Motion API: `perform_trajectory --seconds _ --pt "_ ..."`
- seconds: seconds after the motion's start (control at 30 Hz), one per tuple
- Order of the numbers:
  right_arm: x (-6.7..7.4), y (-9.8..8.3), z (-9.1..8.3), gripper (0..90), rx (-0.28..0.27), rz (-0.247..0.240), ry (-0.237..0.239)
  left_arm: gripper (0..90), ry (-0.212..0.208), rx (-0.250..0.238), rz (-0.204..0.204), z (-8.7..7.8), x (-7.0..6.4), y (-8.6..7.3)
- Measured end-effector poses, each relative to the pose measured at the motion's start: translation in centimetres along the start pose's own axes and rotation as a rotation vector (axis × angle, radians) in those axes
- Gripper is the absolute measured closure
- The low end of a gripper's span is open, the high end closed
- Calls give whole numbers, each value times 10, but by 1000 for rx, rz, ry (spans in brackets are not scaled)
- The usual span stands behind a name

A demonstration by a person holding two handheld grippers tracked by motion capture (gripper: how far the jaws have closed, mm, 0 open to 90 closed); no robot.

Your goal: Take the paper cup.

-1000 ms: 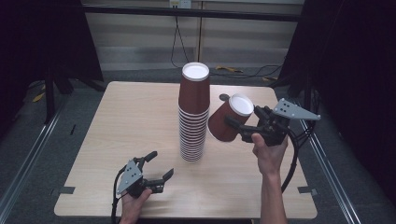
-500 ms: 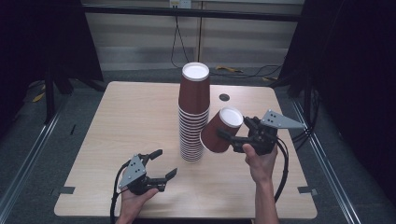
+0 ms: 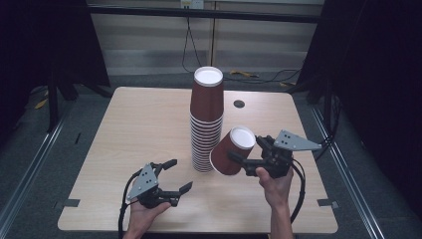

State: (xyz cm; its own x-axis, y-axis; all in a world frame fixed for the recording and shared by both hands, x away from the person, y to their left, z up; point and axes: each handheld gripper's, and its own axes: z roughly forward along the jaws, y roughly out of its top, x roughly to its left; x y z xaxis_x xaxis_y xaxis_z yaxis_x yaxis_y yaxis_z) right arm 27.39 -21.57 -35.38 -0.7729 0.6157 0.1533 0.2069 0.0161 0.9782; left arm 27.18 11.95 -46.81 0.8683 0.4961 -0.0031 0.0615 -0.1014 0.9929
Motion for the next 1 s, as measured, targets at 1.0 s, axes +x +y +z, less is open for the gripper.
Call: perform_trajectory --seconds 1.0 --pt "16 -49 42 226 89 39 141 150 -171 8 6 20 -10 9"
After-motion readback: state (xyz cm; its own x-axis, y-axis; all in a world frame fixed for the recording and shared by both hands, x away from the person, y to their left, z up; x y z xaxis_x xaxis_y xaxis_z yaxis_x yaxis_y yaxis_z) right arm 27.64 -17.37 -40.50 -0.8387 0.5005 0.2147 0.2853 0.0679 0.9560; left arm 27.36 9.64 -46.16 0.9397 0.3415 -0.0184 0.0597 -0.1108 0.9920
